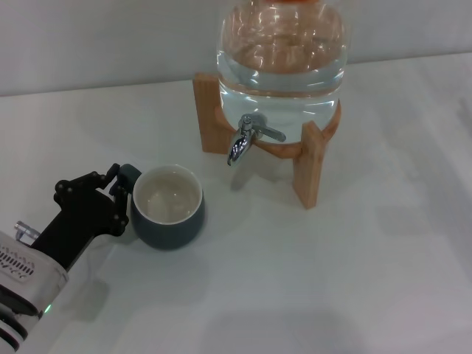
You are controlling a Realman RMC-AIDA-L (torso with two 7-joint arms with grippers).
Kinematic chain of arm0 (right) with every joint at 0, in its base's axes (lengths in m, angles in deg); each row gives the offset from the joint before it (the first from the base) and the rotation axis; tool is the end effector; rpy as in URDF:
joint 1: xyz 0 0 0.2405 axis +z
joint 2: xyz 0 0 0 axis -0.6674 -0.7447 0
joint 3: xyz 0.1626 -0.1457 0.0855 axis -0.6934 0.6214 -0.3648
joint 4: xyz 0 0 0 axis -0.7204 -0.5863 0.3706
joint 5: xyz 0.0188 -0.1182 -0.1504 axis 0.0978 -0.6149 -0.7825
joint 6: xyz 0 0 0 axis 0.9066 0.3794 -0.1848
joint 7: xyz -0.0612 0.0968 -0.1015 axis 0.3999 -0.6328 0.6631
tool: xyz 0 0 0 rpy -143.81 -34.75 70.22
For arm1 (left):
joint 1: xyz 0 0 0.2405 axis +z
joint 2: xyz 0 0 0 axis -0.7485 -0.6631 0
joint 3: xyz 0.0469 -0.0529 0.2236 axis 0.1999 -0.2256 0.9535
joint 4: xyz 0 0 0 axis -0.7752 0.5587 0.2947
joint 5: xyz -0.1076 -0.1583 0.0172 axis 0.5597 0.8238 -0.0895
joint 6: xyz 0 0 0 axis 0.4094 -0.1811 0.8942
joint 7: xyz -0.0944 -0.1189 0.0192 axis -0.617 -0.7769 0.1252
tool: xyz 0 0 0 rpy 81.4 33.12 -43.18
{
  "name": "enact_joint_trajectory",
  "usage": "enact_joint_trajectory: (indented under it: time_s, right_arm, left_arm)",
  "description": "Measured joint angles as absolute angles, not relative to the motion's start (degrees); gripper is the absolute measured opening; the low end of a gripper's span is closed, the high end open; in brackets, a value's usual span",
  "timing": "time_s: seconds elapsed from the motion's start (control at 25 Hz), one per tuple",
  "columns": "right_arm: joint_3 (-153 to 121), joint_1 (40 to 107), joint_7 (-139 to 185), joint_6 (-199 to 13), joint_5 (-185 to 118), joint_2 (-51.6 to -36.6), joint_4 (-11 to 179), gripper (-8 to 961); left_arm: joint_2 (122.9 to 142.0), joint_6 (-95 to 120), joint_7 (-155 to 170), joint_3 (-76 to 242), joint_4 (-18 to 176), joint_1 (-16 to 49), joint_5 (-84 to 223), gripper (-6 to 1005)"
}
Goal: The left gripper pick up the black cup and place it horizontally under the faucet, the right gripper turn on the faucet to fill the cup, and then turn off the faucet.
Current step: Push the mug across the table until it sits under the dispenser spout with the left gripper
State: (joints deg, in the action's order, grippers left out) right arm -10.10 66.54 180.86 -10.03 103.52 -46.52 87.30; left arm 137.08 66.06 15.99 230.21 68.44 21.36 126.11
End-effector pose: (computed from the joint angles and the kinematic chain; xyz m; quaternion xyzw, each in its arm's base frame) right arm 0.3434 0.3178 0.1150 -0.5752 0.2326 0.3559 0.6989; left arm -0.2579 0.3047 -0.0699 -0.8534 -0.0437 -0.1944 0.4817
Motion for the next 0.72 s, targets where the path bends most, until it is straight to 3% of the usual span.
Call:
enact_joint_trajectory:
  time_s: [0.72]
  right_arm:
    - [-9.94, 66.79, 180.89, -9.99, 103.51, -46.68, 87.3, 854]
  left_arm:
    - [137.07, 65.12, 12.93, 230.21, 68.34, 18.56, 124.59, 85]
